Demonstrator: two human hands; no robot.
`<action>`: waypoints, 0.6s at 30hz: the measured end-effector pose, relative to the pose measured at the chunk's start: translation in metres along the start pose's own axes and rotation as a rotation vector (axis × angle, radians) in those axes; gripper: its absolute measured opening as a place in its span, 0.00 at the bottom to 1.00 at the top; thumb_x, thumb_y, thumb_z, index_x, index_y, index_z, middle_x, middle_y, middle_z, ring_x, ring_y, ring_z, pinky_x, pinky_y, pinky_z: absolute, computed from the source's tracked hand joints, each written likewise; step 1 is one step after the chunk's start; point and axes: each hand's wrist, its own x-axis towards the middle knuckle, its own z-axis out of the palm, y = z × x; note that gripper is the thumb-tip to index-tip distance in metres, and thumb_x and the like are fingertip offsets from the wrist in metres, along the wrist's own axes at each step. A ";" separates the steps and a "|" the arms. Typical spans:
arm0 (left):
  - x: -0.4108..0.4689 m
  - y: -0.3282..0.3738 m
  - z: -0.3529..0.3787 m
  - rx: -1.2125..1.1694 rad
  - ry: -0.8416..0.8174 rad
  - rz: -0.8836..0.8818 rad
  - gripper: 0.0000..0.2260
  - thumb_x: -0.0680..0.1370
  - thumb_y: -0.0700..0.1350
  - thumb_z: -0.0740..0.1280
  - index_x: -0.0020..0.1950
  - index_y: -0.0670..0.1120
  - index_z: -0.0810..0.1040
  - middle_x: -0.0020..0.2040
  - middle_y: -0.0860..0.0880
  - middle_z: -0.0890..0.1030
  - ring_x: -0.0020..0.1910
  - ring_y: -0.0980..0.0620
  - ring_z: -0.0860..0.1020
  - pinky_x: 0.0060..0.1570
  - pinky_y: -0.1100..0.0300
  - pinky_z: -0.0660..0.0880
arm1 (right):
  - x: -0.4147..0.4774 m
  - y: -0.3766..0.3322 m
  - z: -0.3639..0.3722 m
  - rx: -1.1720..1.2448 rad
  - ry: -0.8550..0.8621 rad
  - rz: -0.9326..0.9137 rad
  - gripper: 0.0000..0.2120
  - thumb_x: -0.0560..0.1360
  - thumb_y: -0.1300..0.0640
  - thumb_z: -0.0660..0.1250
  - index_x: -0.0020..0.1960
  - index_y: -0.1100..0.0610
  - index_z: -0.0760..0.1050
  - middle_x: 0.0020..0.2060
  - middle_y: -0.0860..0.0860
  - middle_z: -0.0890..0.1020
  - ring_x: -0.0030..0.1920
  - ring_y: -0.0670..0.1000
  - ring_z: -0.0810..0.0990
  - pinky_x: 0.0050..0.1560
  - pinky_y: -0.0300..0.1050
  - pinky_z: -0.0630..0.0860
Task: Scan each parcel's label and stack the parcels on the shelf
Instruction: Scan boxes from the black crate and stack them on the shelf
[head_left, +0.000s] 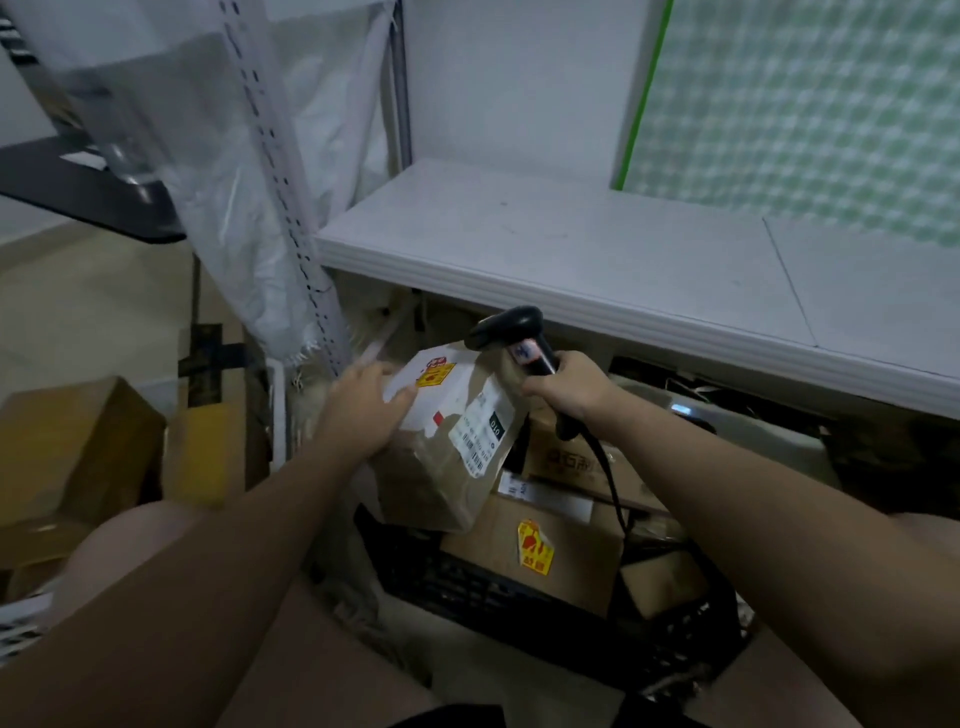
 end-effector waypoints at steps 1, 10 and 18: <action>0.004 -0.009 0.003 -0.024 -0.026 -0.079 0.24 0.79 0.54 0.63 0.72 0.45 0.67 0.71 0.40 0.65 0.69 0.40 0.65 0.65 0.48 0.64 | 0.009 0.002 0.004 -0.006 -0.018 0.010 0.11 0.72 0.61 0.69 0.53 0.63 0.78 0.38 0.55 0.78 0.33 0.49 0.76 0.29 0.37 0.71; 0.020 -0.057 0.035 -0.669 -0.129 -0.775 0.43 0.73 0.61 0.69 0.79 0.45 0.51 0.75 0.41 0.60 0.70 0.37 0.65 0.60 0.47 0.69 | 0.074 -0.013 0.017 0.091 -0.285 0.097 0.22 0.68 0.64 0.73 0.60 0.54 0.73 0.49 0.58 0.83 0.46 0.57 0.84 0.45 0.48 0.81; 0.025 -0.039 0.011 -0.541 0.140 -0.782 0.32 0.74 0.55 0.66 0.73 0.44 0.61 0.69 0.39 0.64 0.63 0.38 0.69 0.62 0.45 0.70 | 0.057 -0.028 0.014 0.225 -0.257 -0.030 0.11 0.71 0.67 0.70 0.48 0.54 0.76 0.41 0.55 0.83 0.42 0.55 0.83 0.44 0.48 0.80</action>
